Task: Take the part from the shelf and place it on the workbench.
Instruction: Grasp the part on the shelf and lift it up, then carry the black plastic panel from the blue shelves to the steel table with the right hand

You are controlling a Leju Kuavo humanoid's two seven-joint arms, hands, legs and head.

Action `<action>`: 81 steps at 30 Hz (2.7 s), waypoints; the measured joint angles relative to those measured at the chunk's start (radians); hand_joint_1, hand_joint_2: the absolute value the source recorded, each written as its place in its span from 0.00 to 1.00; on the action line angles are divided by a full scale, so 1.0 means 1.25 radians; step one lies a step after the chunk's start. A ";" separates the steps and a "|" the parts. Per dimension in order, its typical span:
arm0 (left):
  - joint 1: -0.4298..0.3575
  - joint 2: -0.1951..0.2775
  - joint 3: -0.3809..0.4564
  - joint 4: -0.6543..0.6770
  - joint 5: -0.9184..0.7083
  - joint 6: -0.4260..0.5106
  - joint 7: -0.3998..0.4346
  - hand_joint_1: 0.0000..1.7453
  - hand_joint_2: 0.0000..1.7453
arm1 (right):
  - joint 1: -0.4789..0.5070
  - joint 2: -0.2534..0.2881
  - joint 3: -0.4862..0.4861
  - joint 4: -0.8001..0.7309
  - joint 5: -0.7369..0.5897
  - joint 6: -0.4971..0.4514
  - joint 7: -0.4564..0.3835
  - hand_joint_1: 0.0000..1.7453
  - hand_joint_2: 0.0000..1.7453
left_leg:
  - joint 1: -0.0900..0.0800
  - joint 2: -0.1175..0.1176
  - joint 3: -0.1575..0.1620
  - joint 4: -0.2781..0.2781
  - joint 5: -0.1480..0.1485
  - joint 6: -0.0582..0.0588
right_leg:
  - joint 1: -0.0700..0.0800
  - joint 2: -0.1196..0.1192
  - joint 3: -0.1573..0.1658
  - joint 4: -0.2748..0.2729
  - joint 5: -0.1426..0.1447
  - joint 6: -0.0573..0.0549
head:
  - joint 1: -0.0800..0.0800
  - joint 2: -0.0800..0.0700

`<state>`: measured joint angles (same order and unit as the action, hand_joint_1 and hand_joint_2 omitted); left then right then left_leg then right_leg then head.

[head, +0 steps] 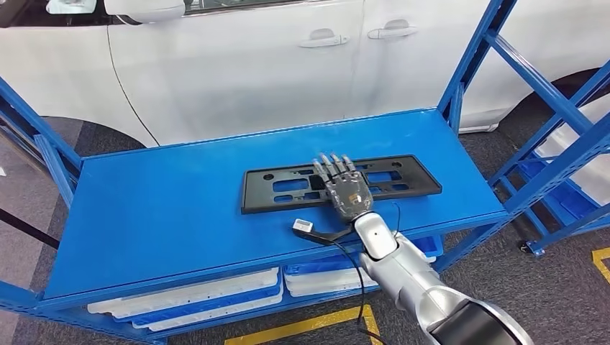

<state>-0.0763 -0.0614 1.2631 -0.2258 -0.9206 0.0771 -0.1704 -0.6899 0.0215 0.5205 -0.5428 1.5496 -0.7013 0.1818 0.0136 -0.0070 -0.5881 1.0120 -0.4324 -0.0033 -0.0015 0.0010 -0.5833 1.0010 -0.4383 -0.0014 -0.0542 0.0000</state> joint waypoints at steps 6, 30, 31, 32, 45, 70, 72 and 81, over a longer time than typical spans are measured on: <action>0.001 0.004 0.000 0.000 -0.002 -0.005 -0.009 0.00 0.00 | -0.002 -0.018 -0.046 0.039 0.009 0.000 -0.001 1.00 1.00 | 0.002 0.002 -0.099 0.219 -0.106 -0.013 | -0.004 0.001 0.004 -0.011 0.007 -0.014 | 0.000 0.000; -0.002 0.008 -0.018 0.000 -0.032 -0.037 -0.072 0.00 0.00 | 0.013 -0.040 -0.102 0.029 0.015 0.000 -0.034 1.00 1.00 | -0.003 0.000 0.004 -0.004 -0.002 0.006 | 0.000 0.003 -0.004 0.000 0.004 0.003 | 0.000 0.000; -0.002 0.009 -0.020 0.000 -0.032 -0.037 -0.073 0.00 0.00 | 0.014 -0.041 -0.103 0.026 0.015 0.000 -0.034 1.00 1.00 | -0.003 0.001 0.003 0.000 -0.006 0.002 | -0.002 0.002 -0.002 -0.005 0.006 -0.001 | 0.000 0.000; -0.002 0.009 -0.021 0.000 -0.032 -0.037 -0.074 0.00 0.00 | 0.014 -0.041 -0.104 0.025 0.015 0.000 -0.034 1.00 1.00 | -0.002 0.001 -0.002 0.015 -0.017 -0.002 | -0.004 0.002 0.000 -0.009 0.008 -0.006 | 0.000 0.000; -0.002 0.010 -0.023 0.000 -0.031 -0.023 -0.099 0.00 1.00 | 0.043 -0.036 -0.157 -0.051 -0.079 0.000 -0.212 1.00 1.00 | 0.000 -0.001 -0.002 0.011 -0.009 0.005 | -0.002 0.005 -0.006 0.010 -0.003 0.011 | 0.000 0.000; -0.012 0.012 -0.007 0.000 0.013 -0.078 -0.180 0.00 1.00 | 0.310 -0.087 -0.168 -1.125 -1.389 0.703 -0.666 1.00 1.00 | -0.001 0.000 -0.068 0.187 -0.093 -0.009 | 0.001 0.000 -0.004 0.000 0.000 -0.017 | 0.000 0.000; -0.012 0.012 0.000 0.000 0.020 -0.078 -0.178 0.00 1.00 | 0.317 -0.073 -0.159 -1.117 -1.495 0.834 -0.637 1.00 1.00 | -0.003 0.001 -0.011 0.069 -0.039 -0.002 | 0.004 0.001 0.000 0.002 -0.002 -0.015 | 0.000 0.000; -0.013 0.009 0.023 0.000 0.036 -0.067 -0.138 0.00 1.00 | 0.326 -0.047 -0.080 -1.010 -1.643 1.014 -0.514 1.00 1.00 | -0.001 0.002 0.017 -0.011 -0.003 0.027 | -0.001 0.002 -0.059 0.142 -0.092 0.021 | 0.000 0.000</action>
<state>-0.0924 -0.0505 1.2913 -0.2255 -0.8761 -0.0067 -0.3427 -0.2820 -0.0371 0.4210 -1.8053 -0.5039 0.5659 -0.4606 0.0127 -0.0047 -0.5666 0.9984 -0.4367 0.0310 -0.0024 0.0035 -0.6577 1.1787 -0.5535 0.0249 -0.0542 0.0000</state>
